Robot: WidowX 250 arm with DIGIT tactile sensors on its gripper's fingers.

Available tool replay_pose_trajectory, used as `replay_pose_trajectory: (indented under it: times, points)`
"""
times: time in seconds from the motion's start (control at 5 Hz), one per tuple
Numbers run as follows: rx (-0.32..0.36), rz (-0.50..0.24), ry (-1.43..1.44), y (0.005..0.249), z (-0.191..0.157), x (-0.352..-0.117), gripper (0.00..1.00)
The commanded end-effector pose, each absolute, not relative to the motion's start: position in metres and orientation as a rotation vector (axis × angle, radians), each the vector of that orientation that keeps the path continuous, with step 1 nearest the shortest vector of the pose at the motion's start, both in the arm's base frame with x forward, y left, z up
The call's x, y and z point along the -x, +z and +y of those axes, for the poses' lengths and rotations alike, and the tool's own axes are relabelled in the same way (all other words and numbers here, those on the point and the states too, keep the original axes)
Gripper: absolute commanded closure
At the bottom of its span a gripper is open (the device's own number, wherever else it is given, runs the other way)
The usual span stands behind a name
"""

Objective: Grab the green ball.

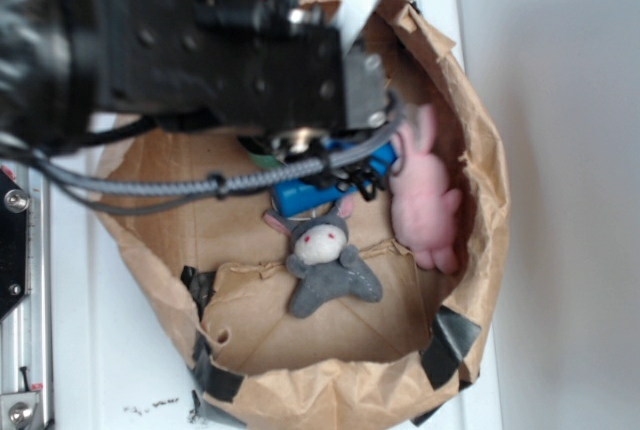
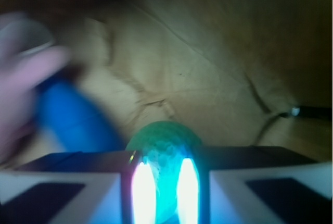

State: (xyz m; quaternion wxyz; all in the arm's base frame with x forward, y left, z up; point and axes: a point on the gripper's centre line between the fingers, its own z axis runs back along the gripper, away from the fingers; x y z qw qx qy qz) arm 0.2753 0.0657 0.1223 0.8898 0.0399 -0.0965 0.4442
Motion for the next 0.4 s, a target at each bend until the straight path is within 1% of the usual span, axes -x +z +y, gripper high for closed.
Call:
replay_pose_trajectory:
  times: [0.0, 0.2]
  points:
    - [0.031, -0.197, 0.775, 0.204, 0.063, -0.270, 1.00]
    - [0.092, -0.240, 0.773, 0.216, 0.060, -0.259, 1.00]
